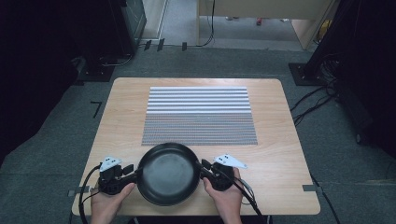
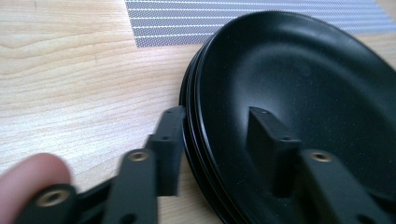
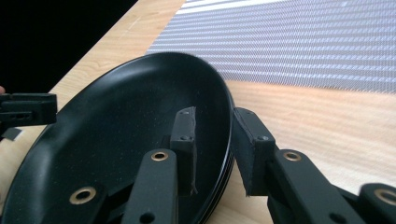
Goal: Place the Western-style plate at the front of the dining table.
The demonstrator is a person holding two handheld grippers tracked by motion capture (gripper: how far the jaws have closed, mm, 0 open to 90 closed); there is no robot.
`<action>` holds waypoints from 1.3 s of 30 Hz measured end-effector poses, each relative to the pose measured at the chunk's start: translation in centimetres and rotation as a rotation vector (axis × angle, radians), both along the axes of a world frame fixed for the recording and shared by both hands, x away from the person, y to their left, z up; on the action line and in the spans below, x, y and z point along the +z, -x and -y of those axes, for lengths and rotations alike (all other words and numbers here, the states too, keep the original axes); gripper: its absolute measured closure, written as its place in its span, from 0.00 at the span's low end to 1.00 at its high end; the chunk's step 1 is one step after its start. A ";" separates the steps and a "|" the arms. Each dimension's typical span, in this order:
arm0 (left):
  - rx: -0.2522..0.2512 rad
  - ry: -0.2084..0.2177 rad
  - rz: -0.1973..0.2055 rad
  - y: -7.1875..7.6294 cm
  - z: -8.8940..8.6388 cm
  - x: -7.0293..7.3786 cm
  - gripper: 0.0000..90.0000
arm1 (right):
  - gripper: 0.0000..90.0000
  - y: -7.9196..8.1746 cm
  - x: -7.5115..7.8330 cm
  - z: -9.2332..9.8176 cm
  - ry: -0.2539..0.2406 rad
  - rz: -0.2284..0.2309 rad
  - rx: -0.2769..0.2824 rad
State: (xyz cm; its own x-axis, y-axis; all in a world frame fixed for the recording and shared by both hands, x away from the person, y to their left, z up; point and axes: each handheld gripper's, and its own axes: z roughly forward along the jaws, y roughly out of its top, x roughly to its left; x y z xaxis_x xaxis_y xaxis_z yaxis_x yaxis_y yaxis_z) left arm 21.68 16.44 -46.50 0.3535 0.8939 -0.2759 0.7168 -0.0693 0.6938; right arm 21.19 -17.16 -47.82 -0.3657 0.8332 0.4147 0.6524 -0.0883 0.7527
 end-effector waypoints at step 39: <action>-0.047 0.007 -0.083 -0.5 -1.8 0.1 0.79 | 0.95 -1.3 -2.1 -0.3 -0.161 -0.147 0.002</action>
State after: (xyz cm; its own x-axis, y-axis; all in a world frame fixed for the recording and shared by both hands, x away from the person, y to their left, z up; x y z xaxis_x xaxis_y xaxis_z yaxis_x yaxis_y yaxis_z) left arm 22.18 18.23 -46.44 0.3707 0.8748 -0.3118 0.7677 -0.0997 0.6330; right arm 22.50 -16.90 -49.95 -0.2932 0.7513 0.5912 0.7546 -0.1979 0.6257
